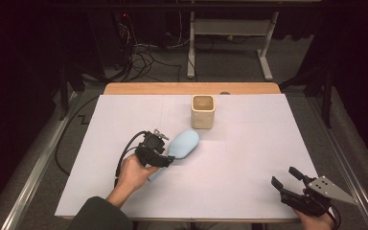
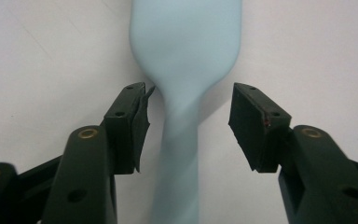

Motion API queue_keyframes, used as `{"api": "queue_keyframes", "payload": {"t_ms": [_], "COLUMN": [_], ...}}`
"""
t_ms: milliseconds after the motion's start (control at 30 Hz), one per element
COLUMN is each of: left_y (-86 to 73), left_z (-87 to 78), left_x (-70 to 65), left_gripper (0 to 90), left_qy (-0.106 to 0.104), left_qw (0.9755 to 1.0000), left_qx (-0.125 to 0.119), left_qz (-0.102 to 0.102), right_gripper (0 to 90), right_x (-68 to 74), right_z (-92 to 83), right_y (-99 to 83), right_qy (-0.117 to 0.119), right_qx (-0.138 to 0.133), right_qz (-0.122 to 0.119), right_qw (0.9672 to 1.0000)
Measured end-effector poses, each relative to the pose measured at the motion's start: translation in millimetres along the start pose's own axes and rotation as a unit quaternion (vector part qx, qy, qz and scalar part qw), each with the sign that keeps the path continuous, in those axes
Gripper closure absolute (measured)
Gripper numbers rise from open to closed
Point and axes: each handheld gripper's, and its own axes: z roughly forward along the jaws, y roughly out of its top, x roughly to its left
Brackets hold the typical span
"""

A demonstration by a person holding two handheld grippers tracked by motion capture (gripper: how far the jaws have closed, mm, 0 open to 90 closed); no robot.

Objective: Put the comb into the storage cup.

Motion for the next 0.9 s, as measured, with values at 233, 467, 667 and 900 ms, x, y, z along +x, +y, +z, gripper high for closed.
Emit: {"api": "queue_keyframes", "payload": {"t_ms": [233,467,667,900], "left_y": [2.8,5.5,7.4,8.3], "left_z": [10.8,23.6,30.5,37.1], "left_x": [2.8,0.3,0.1,0.9], "left_gripper": [40.5,44.9,45.9,44.4], "left_qy": [0.003,0.004,0.007,0.014], "left_qw": [0.9997,0.9987,0.998,0.9972], "left_qx": [0.023,0.051,0.062,0.074], "left_qz": [-0.002,0.009,0.011,0.009], "right_gripper": [25.5,25.6,25.7,25.7], "right_x": [0.1,-0.1,-0.1,-1.0], "right_z": [-0.1,-0.3,-0.4,-0.8], "right_y": [0.0,0.0,0.0,-0.1], "right_qy": [-0.001,-0.002,-0.002,-0.003], "right_qx": [0.0,0.0,0.0,-0.001], "right_qz": [0.0,-0.001,-0.001,0.003], "right_qw": [1.0,1.0,1.0,1.0]}}
